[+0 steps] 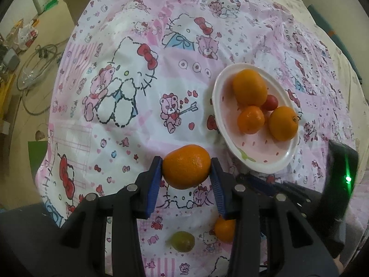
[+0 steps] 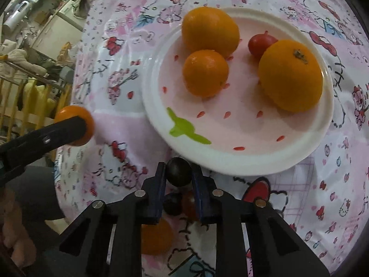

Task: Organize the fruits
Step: 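Carry the mandarin over the white plate with the left gripper while the right carries the grape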

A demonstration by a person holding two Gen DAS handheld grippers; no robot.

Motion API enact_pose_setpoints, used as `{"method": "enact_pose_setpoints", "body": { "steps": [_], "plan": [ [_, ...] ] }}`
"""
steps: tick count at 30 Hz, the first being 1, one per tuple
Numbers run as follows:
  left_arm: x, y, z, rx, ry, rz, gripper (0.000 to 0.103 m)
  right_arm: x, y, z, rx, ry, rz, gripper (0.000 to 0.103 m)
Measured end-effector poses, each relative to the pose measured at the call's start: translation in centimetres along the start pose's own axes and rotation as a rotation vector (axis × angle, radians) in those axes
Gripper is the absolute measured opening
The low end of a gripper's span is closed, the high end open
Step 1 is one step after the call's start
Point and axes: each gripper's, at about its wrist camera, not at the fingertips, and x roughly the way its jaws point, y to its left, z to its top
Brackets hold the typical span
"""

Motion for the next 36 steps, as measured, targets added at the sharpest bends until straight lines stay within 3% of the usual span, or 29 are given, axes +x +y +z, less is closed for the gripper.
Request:
{"method": "enact_pose_setpoints", "body": {
  "steps": [10,20,25,31,36],
  "plan": [
    [0.5,0.0,-0.2,0.021,-0.030,0.059,0.037,-3.8,0.1,-1.3,0.016,-0.062,0.116,0.023],
    [0.0,-2.8,-0.6,0.097,-0.067,0.044,0.037,-9.5,-4.3,-2.0,0.104,-0.194,0.093,0.023],
    [-2.0,-5.5,-0.1,0.183,-0.107,-0.031,0.037,-12.8,-6.2,-0.7,0.128,-0.273,0.083,0.023],
    [-3.5,-7.0,2.6,0.248,-0.149,-0.012,0.037,-15.5,-7.2,1.8,0.112,-0.390,0.099,0.023],
    [-3.7,-7.6,5.0,0.282,-0.163,0.006,0.037,-15.4,-7.8,3.9,0.107,-0.407,0.090,0.023]
  ]
}}
